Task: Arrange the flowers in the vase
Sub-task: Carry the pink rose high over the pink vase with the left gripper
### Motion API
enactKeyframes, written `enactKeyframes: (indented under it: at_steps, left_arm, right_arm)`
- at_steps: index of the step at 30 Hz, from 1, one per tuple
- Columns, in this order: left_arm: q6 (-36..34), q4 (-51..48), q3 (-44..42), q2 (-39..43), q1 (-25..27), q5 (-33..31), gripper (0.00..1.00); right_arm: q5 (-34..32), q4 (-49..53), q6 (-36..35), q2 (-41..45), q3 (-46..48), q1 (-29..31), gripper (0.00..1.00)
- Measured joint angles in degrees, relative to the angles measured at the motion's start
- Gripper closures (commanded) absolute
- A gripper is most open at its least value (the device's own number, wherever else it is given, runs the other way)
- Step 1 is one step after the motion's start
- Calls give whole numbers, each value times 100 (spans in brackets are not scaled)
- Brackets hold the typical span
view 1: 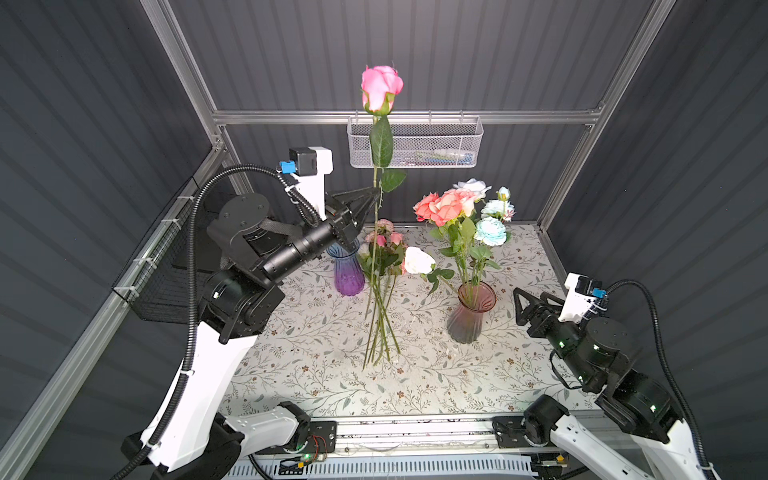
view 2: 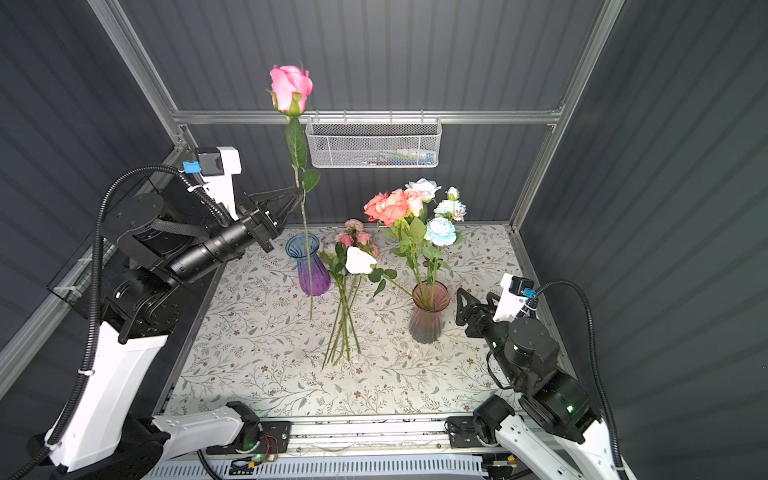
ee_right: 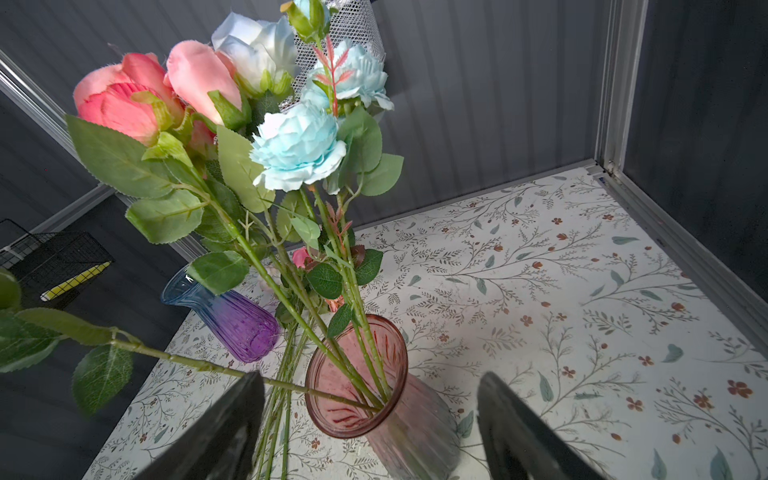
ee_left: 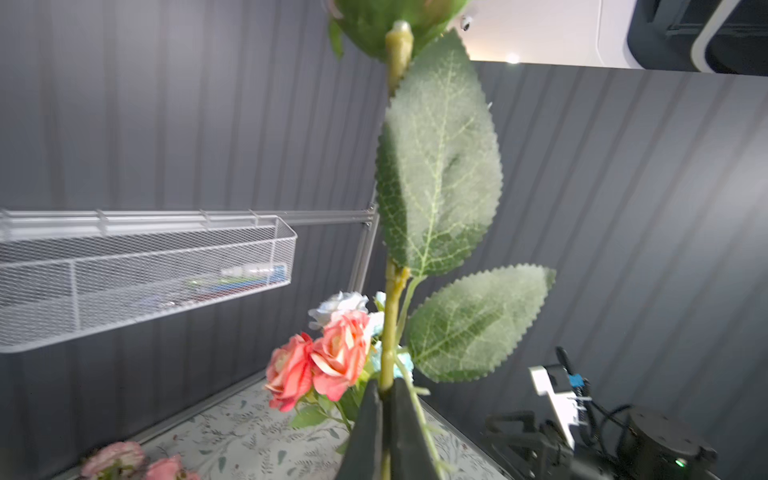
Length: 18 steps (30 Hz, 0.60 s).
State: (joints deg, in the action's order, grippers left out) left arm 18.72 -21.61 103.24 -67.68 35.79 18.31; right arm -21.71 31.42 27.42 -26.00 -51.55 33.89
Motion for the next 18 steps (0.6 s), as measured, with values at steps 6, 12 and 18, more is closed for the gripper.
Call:
enactKeyframes:
  at_steps: [6,12,18]
  left_arm:
    - [579,289,-680,179,227,787,100]
    - [619,540,-409,-442,1410,929,100]
    - [658,1222,-422,-920,1749,883,100]
  right_arm:
    - [111,4,-83,-35,-22,0,19]
    - [236,-11,-92,-175,-35,0,19]
    - [107,-15,-90,-160,-33,0,19]
